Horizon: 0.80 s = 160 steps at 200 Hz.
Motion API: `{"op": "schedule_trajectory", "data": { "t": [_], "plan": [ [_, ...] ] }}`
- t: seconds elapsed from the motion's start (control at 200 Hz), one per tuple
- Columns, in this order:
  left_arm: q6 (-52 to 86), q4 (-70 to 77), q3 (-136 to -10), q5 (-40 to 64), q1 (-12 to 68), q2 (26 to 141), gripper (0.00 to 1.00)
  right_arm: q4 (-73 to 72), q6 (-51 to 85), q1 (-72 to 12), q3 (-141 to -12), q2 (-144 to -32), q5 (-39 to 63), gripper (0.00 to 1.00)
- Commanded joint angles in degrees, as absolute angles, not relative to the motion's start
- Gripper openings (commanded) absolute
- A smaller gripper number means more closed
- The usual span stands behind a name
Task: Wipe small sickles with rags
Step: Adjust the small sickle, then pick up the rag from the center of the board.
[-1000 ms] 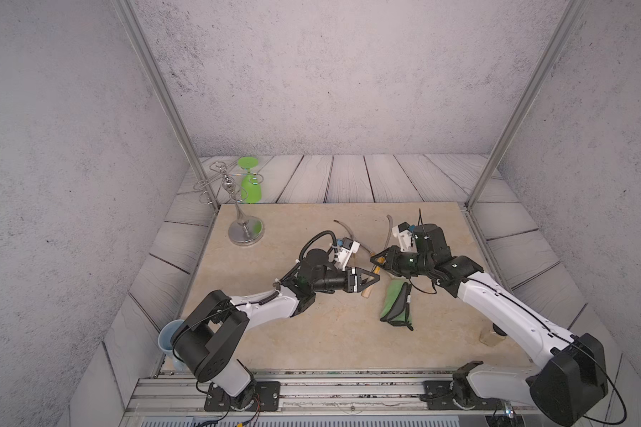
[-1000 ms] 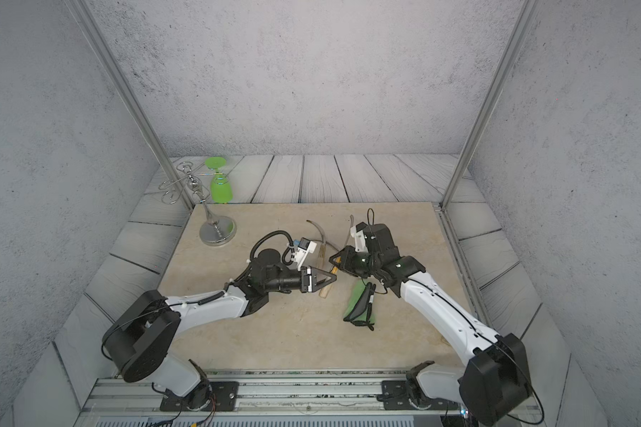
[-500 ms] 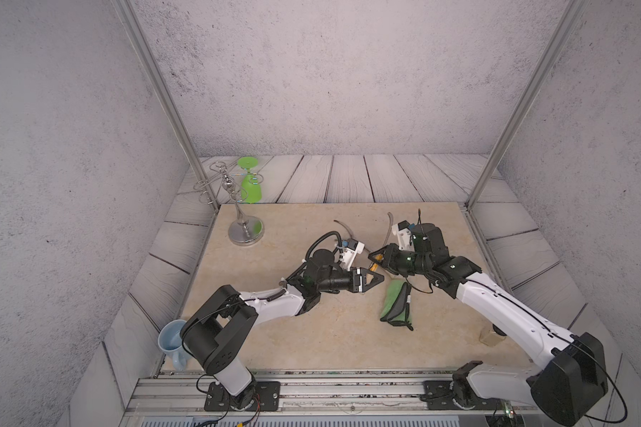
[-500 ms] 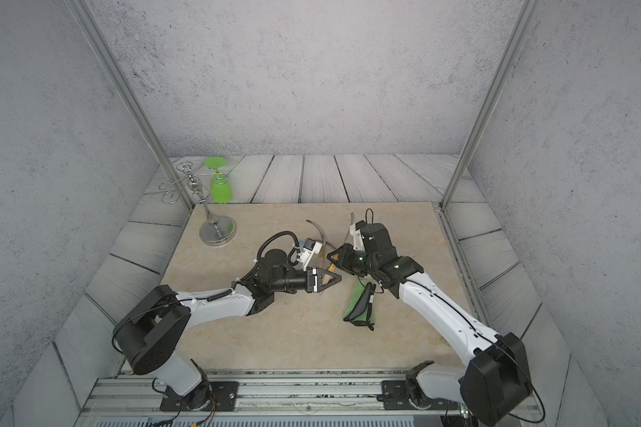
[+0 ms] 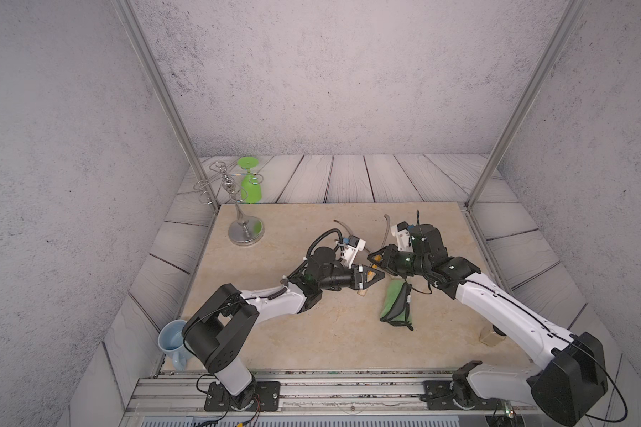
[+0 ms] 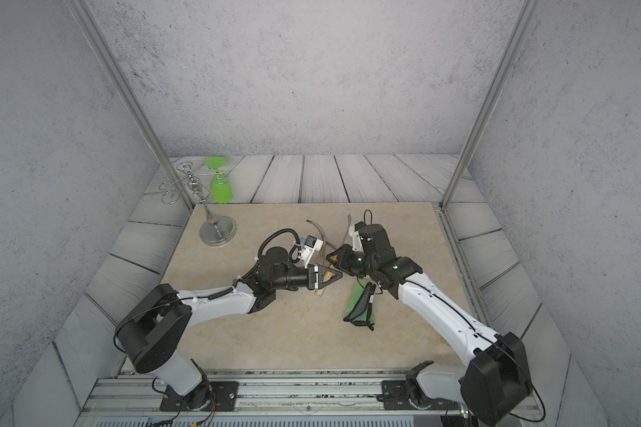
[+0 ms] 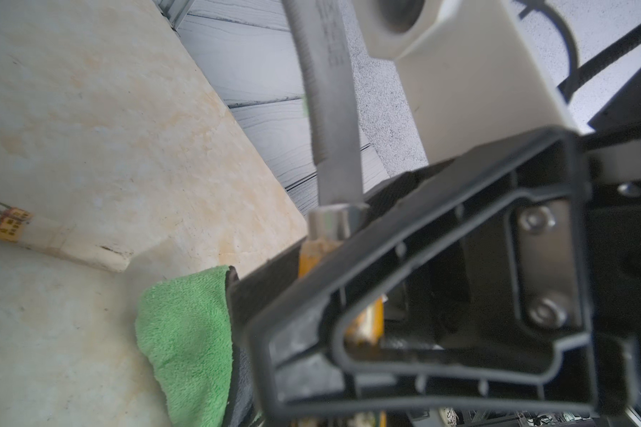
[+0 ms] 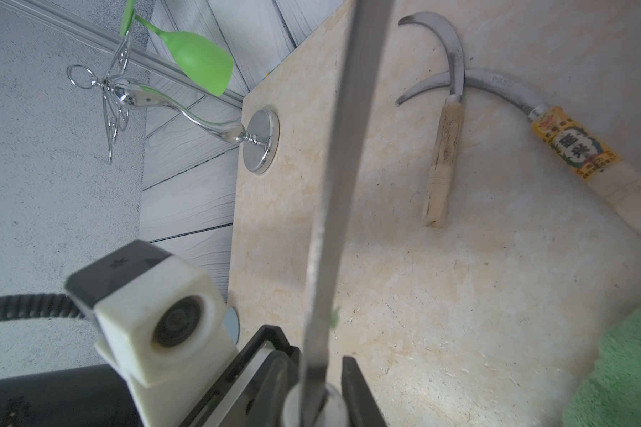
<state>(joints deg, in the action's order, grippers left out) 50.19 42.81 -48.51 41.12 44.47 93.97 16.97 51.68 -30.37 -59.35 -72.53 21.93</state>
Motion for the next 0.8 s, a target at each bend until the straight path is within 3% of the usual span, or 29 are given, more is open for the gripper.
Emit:
{"op": "schedule_trajectory", "data": {
  "t": [0.0,0.085,0.195,0.49,0.796],
  "plan": [
    [50.5,45.2,-48.9,40.4,44.4,94.9,0.00,17.1,50.5,-30.9,-59.9,-71.4,20.9,0.36],
    [50.9,45.6,-47.1,38.6,43.5,94.2,0.00,21.4,47.8,-30.9,-61.5,-70.9,18.5,0.53],
    [52.9,48.7,-43.5,38.3,41.3,93.4,0.00,29.4,42.6,-30.8,-64.6,-70.3,14.5,0.67],
    [51.2,46.3,-35.9,39.7,38.6,88.1,0.00,47.6,31.6,-29.8,-69.7,-68.6,4.3,0.81],
    [44.8,34.5,-32.8,37.9,38.5,76.9,0.00,50.6,28.0,-22.0,-58.5,-70.3,5.7,0.92]
  ]
}}
